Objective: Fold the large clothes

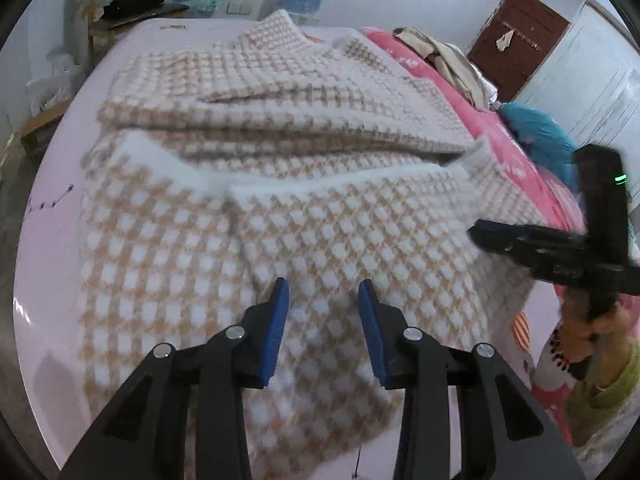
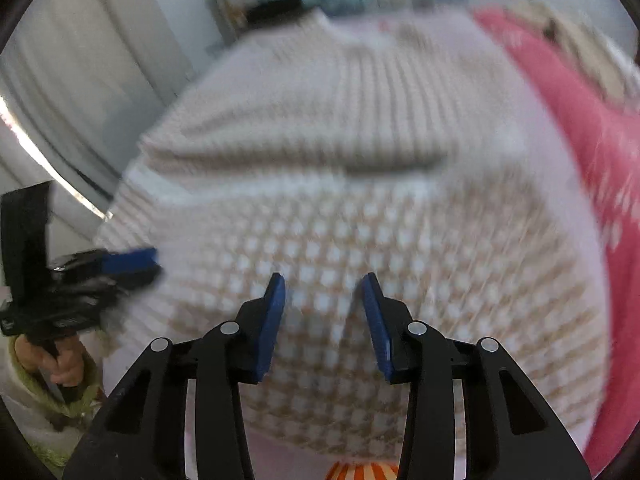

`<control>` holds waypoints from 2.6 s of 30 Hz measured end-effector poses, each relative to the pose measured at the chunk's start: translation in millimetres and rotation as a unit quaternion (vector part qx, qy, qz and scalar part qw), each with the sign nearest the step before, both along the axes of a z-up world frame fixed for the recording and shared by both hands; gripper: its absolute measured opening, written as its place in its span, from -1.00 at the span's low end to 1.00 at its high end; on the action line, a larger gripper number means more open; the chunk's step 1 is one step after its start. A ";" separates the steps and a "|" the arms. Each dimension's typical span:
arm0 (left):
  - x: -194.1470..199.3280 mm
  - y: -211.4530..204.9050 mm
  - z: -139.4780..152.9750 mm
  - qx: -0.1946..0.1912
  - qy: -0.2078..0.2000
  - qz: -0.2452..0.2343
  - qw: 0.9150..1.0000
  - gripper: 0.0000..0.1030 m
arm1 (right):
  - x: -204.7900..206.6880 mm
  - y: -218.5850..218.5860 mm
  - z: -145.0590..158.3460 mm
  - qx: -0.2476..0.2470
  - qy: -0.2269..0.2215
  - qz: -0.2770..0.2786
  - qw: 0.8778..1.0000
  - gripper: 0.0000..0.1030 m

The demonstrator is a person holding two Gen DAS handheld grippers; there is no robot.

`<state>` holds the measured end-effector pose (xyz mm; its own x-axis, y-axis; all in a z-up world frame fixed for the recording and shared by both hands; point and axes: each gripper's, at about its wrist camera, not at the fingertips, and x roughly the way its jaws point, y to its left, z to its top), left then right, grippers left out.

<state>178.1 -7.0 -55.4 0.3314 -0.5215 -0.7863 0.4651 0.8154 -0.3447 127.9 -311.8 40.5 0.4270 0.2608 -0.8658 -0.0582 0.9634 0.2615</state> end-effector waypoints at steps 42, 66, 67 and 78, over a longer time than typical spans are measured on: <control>41.6 55.6 53.5 0.086 -0.173 0.148 0.970 -0.74 | 7.7 -88.4 72.0 -0.096 -0.156 -0.111 0.977 0.01; -46.3 -53.0 10.5 0.027 -0.093 -0.058 0.994 -0.72 | -36.7 70.4 5.8 -0.053 -0.093 0.099 0.989 -0.67; -44.0 -53.4 4.6 0.028 -0.091 -0.050 0.994 -0.70 | -34.4 72.9 2.0 -0.053 -0.103 0.093 0.989 -0.67; -47.0 15.8 -5.4 0.001 -0.059 0.038 0.998 -0.69 | -52.6 22.8 -5.8 -0.059 -0.078 0.005 0.995 -0.69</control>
<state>131.1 8.8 -60.9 0.4605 -0.4894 -0.7406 0.4398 0.8505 -0.2885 75.3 -289.0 34.7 0.5562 0.1658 -0.8143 -0.0983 0.9861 0.1337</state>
